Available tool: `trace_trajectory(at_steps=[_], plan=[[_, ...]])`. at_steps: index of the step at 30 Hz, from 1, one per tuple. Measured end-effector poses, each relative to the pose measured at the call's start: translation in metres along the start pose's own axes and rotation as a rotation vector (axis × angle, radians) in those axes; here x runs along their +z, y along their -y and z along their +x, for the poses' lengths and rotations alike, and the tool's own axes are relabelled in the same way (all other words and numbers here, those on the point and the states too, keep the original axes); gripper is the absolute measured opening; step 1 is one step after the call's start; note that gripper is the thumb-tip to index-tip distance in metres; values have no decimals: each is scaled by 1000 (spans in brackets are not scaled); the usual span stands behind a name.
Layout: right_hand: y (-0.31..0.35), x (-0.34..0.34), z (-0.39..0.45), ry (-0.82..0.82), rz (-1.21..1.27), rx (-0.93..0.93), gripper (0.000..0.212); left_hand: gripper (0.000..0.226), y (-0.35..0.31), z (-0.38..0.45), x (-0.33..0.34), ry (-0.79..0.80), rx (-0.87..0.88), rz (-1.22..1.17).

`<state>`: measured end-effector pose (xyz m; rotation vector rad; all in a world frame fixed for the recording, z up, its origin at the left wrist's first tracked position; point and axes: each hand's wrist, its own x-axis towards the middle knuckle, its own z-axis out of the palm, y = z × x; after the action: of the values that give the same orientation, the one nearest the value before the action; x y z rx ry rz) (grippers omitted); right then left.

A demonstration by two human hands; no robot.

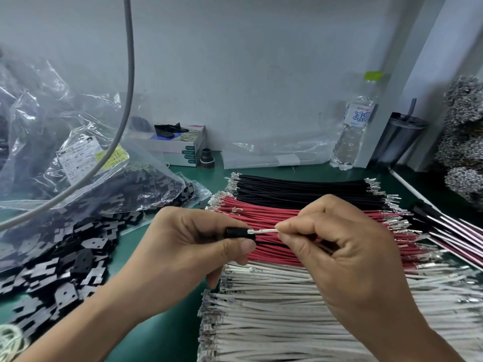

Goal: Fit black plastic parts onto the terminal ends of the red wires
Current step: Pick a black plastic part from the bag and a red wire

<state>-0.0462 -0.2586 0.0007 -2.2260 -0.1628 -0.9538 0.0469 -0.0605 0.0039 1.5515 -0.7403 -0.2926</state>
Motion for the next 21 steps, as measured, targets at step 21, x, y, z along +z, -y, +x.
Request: trace_trajectory(at_steps=[21], plan=[[1,5,-4,111,77,30,3,27,6,1,-5,98,-37,64]])
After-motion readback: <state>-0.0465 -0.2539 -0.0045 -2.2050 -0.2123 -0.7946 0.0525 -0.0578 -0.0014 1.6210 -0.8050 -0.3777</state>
